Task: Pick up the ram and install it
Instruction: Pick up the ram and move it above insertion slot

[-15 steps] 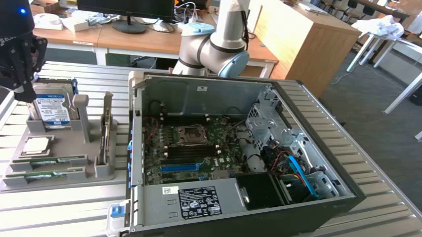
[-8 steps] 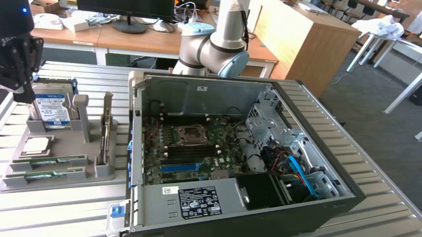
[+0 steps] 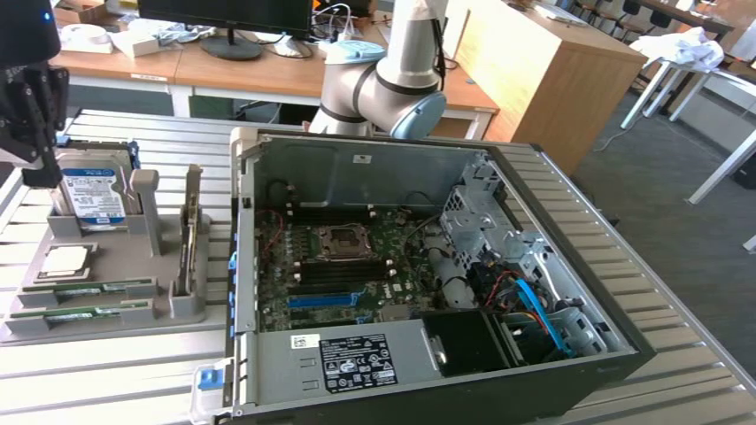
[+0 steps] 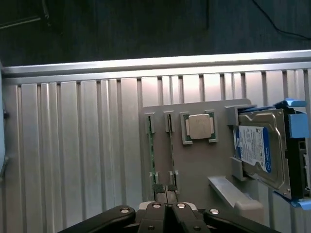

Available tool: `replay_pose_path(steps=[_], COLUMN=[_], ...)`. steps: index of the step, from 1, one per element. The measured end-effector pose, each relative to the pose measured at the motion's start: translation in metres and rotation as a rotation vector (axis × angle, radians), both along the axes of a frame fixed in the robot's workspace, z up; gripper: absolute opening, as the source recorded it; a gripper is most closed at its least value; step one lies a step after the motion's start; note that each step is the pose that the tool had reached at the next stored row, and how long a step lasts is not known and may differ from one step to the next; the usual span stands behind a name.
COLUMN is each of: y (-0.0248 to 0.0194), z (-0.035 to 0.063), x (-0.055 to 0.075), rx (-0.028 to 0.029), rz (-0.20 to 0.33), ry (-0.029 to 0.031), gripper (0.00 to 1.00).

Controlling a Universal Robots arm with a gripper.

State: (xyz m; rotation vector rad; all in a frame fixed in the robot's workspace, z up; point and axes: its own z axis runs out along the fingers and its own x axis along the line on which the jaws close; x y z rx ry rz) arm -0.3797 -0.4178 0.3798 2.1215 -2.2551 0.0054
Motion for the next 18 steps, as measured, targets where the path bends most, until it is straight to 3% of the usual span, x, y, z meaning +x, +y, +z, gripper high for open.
replay_pose_path(steps=[8, 18], y=[-0.0001, 0.0000], z=[0.0001, 0.0000], x=[-0.0003, -0.0003], rx=[-0.0251, -0.0252], rz=[0.121, 0.122], ry=[0.0004, 0.0002], gripper=[0.10, 0.10])
